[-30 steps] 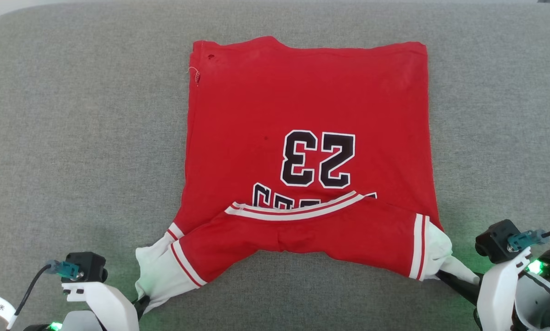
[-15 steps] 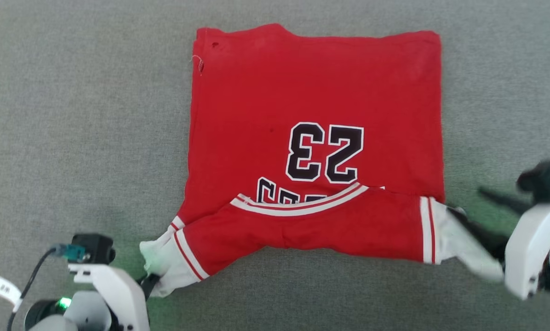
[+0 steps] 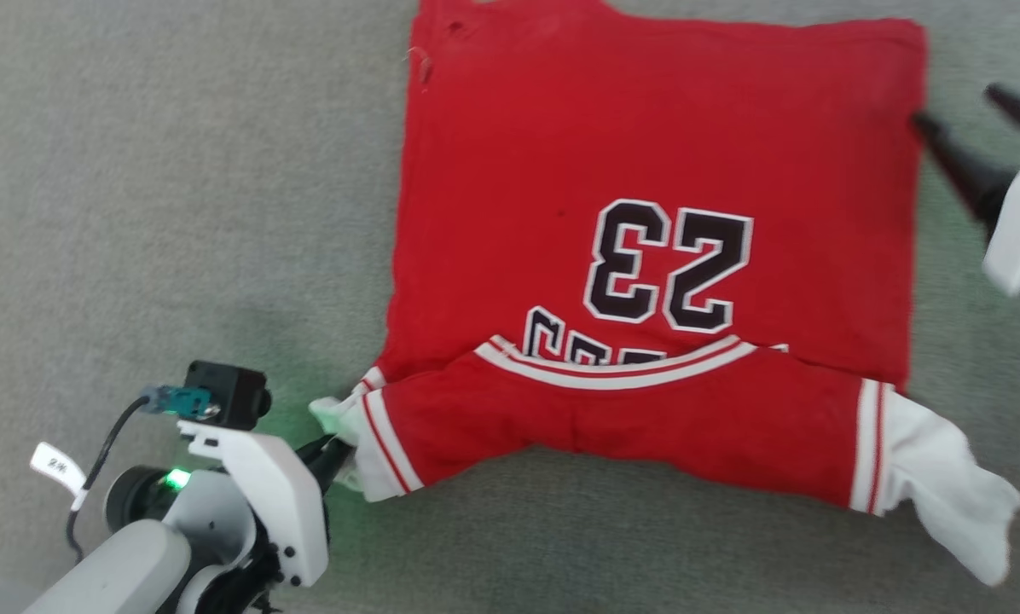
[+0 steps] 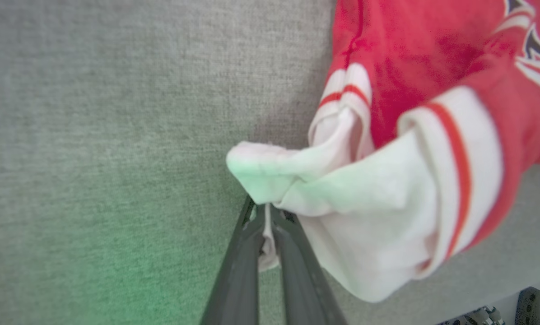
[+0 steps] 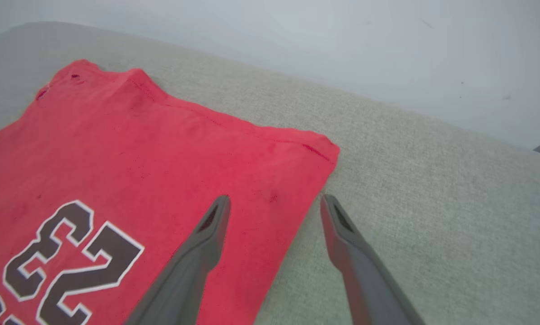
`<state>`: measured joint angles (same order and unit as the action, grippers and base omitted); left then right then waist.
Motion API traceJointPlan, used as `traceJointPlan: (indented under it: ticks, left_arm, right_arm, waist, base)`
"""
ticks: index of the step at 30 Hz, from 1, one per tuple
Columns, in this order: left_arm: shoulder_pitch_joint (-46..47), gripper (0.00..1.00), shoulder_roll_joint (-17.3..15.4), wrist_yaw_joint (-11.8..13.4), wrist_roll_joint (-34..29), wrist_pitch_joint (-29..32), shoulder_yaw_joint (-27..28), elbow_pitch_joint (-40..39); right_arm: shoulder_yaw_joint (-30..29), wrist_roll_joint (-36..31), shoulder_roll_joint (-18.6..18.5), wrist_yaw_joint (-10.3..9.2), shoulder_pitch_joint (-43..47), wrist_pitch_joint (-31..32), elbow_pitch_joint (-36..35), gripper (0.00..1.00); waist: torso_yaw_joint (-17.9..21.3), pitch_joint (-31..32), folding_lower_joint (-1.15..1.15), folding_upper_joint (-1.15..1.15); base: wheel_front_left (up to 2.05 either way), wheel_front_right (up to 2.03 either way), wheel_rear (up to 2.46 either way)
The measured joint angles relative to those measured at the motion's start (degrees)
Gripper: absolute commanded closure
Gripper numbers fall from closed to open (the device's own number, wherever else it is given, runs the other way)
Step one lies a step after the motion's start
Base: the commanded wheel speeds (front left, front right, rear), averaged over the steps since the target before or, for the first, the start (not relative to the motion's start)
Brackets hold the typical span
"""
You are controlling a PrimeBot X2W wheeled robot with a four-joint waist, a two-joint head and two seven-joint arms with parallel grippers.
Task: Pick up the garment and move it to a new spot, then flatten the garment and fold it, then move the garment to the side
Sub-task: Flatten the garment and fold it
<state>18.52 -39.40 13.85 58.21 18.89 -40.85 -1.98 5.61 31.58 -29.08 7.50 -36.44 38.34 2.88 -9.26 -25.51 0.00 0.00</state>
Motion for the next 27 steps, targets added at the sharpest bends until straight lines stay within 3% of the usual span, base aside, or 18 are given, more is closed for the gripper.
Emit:
traceJointPlan:
  ticks: [7, 13, 18, 19, 20, 21, 27]
  left_arm:
    - [2.4, 1.00, 1.9, -1.3, -0.7, 0.0, -0.8, 0.6]
    - [4.2, 1.00, 4.0, -2.8, -0.7, -0.1, -1.4, 1.7]
    - [4.9, 1.00, 5.1, -3.5, -0.7, -0.4, -1.5, 2.8]
    - [5.0, 1.00, 5.2, -3.8, -0.7, -0.5, -1.5, 3.1]
    - [5.1, 1.00, 5.3, -3.8, -0.6, -0.5, -1.5, 3.3]
    - [5.1, 1.00, 5.3, -3.9, -0.5, -0.5, -1.5, 3.4]
    - [4.9, 1.00, 4.7, -4.0, 0.0, -0.8, -0.9, 4.2]
  right_arm:
    - [0.2, -2.4, 0.0, 0.00, -11.0, 1.3, 14.8, 0.00]
    - [-0.6, -4.7, 1.7, -0.01, -18.4, 7.8, 28.1, 0.00]
    - [-1.3, -5.3, 2.7, -0.02, -23.2, 15.5, 35.0, 0.00]
    - [-0.6, -5.3, 2.7, -0.03, -23.9, 17.4, 35.5, 0.07]
    - [0.1, -5.3, 2.6, -0.09, -24.3, 18.6, 35.7, 0.69]
    - [0.7, -5.2, 2.5, -0.10, -24.4, 19.2, 35.5, 1.00]
    - [4.1, -3.0, 2.0, -0.01, -23.2, 19.1, 32.4, 1.00]
  waist:
    - [-3.0, -2.5, 0.00, 0.00]
    - [-5.8, -4.6, 0.00, 0.00]
    - [-7.1, -5.6, 0.00, 0.00]
    - [-7.2, -5.7, 0.00, 0.00]
    - [-7.3, -5.7, 0.00, 0.00]
    - [-7.2, -5.7, 0.00, 0.00]
    - [-5.6, -5.0, 0.00, 0.00]
  base:
    - [0.00, 0.00, 0.00]
    - [0.00, 0.00, 0.00]
    - [0.00, 0.00, 0.00]
    - [0.00, 0.00, 0.00]
    - [0.00, 0.00, 0.00]
    - [0.00, 0.00, 0.00]
    - [0.00, 0.00, 0.00]
